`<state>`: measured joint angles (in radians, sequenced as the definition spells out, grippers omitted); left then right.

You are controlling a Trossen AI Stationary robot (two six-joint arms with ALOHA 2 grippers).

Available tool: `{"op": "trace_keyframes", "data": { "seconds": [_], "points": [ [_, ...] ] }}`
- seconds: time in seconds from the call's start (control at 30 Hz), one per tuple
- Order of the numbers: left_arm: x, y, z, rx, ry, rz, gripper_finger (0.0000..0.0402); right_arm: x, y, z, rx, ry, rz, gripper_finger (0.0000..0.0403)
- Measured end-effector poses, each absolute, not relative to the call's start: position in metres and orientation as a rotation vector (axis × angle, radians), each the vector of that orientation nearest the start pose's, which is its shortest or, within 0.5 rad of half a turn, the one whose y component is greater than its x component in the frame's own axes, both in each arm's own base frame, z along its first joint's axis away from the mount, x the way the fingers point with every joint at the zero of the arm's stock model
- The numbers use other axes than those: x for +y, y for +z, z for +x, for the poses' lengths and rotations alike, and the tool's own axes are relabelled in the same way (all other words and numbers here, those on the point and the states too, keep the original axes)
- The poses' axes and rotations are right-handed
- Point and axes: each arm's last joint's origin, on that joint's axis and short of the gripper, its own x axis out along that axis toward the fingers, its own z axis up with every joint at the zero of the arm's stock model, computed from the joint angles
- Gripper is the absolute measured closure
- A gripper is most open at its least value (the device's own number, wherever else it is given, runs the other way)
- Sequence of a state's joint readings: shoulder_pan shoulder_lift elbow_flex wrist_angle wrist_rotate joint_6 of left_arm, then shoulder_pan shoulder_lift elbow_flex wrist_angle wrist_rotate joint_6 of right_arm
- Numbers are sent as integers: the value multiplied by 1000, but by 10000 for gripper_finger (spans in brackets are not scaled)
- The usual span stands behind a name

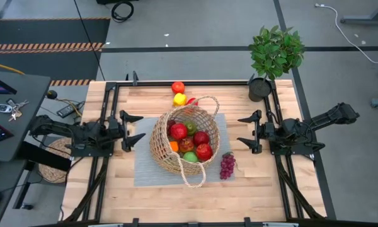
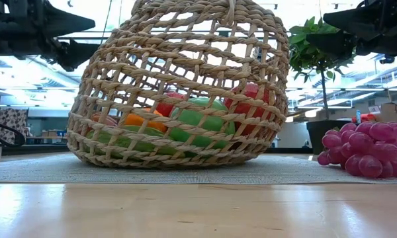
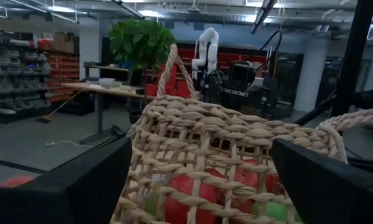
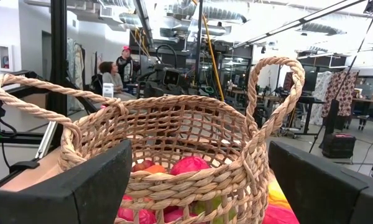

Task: Build produce basket
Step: Put the red apple into the mesh basket

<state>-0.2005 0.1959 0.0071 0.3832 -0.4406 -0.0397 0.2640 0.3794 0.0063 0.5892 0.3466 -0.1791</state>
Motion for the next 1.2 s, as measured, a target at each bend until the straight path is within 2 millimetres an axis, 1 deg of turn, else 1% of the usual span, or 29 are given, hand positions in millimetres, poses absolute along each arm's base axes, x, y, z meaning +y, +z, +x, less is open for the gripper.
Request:
{"op": "trace_keyframes", "data": {
  "seconds": [0.33,0.4,0.47,0.6,0.67,0.83,0.97,1.03,1.2],
  "points": [
    [-8,188,105,-212,250,-119,8,21,188,116,-198,-101,-113,23],
    [-6,188,105,-212,295,-140,8,21,188,116,-198,-101,-113,23],
    [-3,188,106,-166,358,-129,8,21,188,116,-198,-100,-113,23],
    [7,204,111,-114,451,-143,11,21,188,116,-198,-101,-113,23],
    [13,206,117,-43,507,-120,14,21,188,116,-198,-100,-113,23],
    [36,209,135,142,679,-37,22,21,188,116,-198,-101,-113,23],
    [59,203,146,259,802,-40,24,21,188,116,-198,-101,-113,23],
    [71,201,152,291,811,-80,24,21,188,116,-198,-100,-113,23],
    [102,191,166,363,773,-170,24,21,188,116,-198,-101,-113,23]
  ]
}}
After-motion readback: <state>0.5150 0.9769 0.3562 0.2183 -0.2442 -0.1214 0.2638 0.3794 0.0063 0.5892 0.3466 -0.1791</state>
